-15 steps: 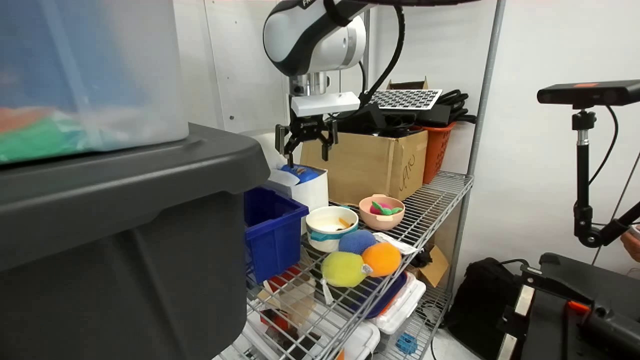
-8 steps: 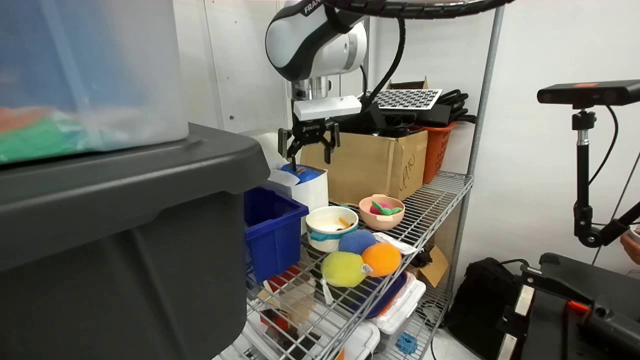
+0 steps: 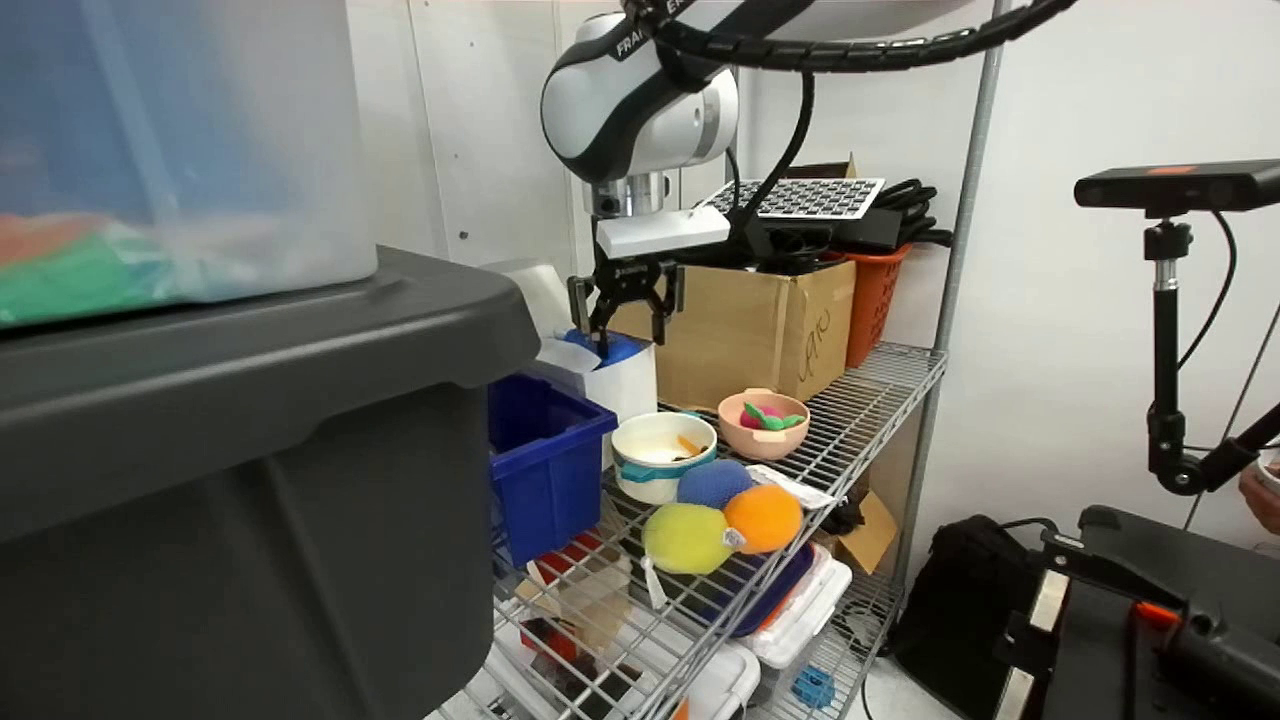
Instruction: Move the pink plushie from the peach bowl to the blue bowl
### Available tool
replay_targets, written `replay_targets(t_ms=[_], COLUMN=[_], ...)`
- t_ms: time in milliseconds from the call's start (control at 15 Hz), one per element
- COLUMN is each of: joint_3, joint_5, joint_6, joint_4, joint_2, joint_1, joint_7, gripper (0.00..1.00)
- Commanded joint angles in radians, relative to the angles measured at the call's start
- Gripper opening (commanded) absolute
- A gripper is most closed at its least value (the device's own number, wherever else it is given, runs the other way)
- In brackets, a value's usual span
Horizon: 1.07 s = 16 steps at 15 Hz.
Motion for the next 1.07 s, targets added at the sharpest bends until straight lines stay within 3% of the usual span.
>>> replay_targets(t_ms=[0,467,1000], joint_3=[-0.006,-0.004,0.011], joint_5=[-0.002,0.001,0.016], joint_6=[-0.022,-0.022,-0.026], joint_4=[0.055,0.044,-0.002], joint_2=[0.034,0.023,-0.046], joint_1=[-0.005,-0.013,-0.02], joint_7=[0.006,-0.002,-0.018], gripper=[0.49,0.01,0.0])
